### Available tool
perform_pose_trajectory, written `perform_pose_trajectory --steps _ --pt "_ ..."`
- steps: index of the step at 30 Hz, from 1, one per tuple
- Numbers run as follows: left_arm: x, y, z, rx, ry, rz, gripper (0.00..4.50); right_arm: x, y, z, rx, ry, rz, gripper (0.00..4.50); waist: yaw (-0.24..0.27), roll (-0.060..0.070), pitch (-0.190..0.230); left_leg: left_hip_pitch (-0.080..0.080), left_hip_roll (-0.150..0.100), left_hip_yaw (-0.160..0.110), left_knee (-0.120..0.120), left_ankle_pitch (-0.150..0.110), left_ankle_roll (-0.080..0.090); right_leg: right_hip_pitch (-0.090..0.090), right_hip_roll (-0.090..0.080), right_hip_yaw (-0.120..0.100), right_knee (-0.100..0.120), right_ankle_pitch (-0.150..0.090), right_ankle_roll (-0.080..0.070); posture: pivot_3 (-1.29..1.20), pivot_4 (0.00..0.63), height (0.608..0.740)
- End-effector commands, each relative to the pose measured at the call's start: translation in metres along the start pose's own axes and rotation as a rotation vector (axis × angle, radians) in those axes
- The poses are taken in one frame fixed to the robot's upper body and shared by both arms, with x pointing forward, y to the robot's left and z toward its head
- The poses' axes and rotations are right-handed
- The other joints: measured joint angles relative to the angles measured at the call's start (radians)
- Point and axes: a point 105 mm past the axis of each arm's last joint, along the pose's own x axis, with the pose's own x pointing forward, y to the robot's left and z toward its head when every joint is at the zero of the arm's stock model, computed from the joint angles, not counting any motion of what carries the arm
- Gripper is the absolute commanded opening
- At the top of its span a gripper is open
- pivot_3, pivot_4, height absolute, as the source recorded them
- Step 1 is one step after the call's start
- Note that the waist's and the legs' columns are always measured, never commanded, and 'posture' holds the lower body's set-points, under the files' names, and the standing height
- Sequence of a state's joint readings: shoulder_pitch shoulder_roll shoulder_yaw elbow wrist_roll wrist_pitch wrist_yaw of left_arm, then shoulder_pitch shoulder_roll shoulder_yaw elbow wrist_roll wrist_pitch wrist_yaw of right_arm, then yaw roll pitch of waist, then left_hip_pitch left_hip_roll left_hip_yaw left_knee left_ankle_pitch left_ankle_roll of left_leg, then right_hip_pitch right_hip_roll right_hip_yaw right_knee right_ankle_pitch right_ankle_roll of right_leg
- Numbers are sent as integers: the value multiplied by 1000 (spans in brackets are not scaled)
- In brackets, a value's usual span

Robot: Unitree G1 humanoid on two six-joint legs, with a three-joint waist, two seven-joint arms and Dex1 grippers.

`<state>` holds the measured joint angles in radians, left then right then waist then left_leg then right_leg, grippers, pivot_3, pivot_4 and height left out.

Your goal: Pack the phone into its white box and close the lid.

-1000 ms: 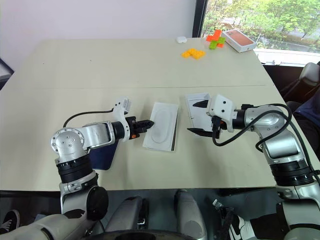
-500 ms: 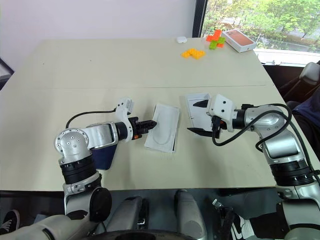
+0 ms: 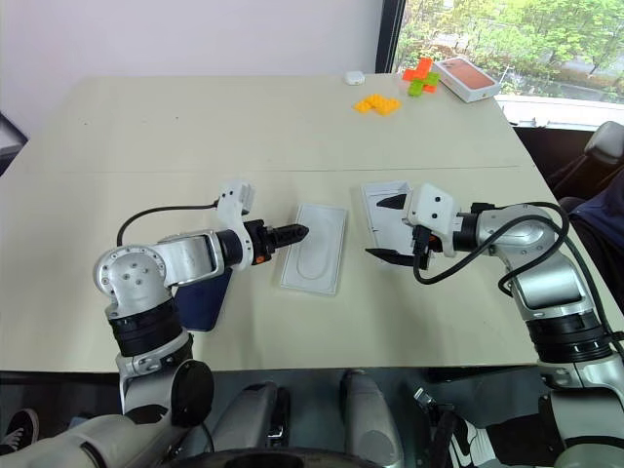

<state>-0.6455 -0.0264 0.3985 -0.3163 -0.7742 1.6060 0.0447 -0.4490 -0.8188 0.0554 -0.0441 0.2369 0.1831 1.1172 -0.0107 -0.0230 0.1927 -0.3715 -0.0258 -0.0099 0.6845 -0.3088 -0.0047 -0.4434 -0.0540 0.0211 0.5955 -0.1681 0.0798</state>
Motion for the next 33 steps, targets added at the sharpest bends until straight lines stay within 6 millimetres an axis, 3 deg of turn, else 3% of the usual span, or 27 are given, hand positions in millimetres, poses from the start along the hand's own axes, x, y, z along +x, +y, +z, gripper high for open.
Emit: perform_pose_trajectory --steps 1,6,9,10,12,13,19,22,25,29,33 --pt "-6 -13 16 25 -58 -59 3333 -2 -8 11 -37 -28 -28 4500 0 0 0 0 0 0 0 0 0 0 0 0 0 0 0 0 150 740" --pt "-27 -6 45 79 -187 -79 3333 1 -12 20 -1 -67 -44 4500 -5 0 0 0 1 0 0 0 0 0 1 0 0 0 0 0 150 740" --pt "-55 13 69 234 -289 -67 3333 9 -15 31 36 -116 -67 4500 -11 0 0 1 2 1 0 0 -1 -1 4 1 0 0 0 0 150 740" --pt "-65 16 76 264 -324 -93 3389 13 -15 34 43 -125 -76 4254 -11 0 0 1 3 1 -1 1 -2 -1 6 2 0 0 -1 0 150 740" --pt "-82 27 84 335 -361 -112 3407 25 -12 37 44 -132 -76 3655 -6 1 0 1 5 1 -2 2 -4 -2 7 1 1 0 -3 0 150 740" --pt "-90 33 84 384 -359 -119 3407 32 -9 39 34 -130 -70 3143 -6 1 0 1 5 1 -2 3 -5 -2 7 1 1 0 -3 0 150 740" --pt "-124 65 53 587 -239 -129 3407 69 4 45 24 -116 -58 29 -4 1 0 -1 5 1 -1 2 -3 -2 5 1 0 -2 -6 0 150 740" --pt "-135 74 36 622 -186 -137 3407 90 19 41 -58 -56 -29 29 0 1 0 -1 5 2 -1 1 -2 -2 4 1 -1 -2 -6 0 150 740" --pt "-137 75 32 621 -178 -135 3407 101 28 29 -143 22 -6 29 5 0 0 -1 5 1 -1 1 -1 -2 3 0 -1 -2 -6 0 150 740" --pt "-136 72 31 646 -180 -134 3407 111 40 8 -324 136 57 29 -3 0 0 -1 5 1 0 0 -1 -2 3 0 -1 -2 -6 0 150 740" --pt "-136 71 33 654 -182 -131 3407 112 46 1 -404 160 104 29 -7 0 0 -1 5 1 -1 0 -1 -3 4 0 0 -1 -4 0 150 740"
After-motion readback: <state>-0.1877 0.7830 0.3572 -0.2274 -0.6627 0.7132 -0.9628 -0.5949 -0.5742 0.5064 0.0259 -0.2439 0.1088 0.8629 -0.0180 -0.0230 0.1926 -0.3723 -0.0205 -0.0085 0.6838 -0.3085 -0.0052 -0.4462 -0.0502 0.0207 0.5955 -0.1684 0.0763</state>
